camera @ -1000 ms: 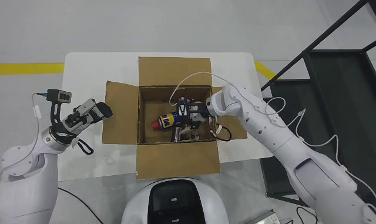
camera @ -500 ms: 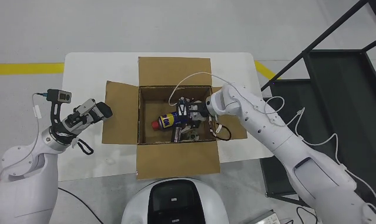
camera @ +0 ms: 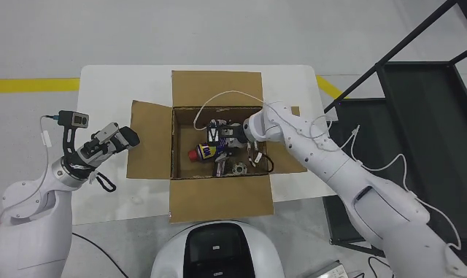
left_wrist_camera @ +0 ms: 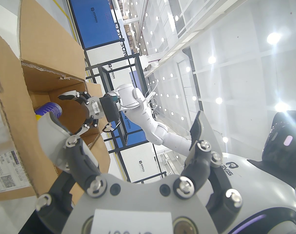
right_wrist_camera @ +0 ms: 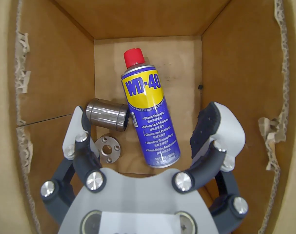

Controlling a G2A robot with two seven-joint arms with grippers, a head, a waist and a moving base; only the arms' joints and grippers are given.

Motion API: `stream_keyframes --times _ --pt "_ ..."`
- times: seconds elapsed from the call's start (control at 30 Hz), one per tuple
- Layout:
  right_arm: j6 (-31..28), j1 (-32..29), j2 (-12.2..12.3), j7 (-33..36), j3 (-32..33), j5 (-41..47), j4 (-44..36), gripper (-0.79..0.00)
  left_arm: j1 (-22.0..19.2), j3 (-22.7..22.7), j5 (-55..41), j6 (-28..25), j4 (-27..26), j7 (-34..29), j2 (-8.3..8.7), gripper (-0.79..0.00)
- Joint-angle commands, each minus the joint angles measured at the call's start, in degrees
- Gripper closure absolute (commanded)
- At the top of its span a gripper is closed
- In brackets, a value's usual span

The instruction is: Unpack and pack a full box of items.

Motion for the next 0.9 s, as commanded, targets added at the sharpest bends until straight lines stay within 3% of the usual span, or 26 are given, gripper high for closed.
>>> stream_keyframes --times 0.0,0.27,0.87 --pt "0.5 1.0 -0.9 -0.9 -1.3 -0.9 1.8 -0.785 0.0 0.0 0.0 0.0 0.0 0.0 0.00 -0.785" --pt "1.8 3.2 -3.9 -4.6 -4.7 -3.7 7.6 -0.785 0.0 0.0 0.0 0.0 0.0 0.0 0.00 -0.785" --pt "1.8 3.4 -4.2 -5.5 -5.2 -7.3 5.5 -0.785 0.0 0.0 0.0 0.0 0.0 0.0 0.00 -0.785"
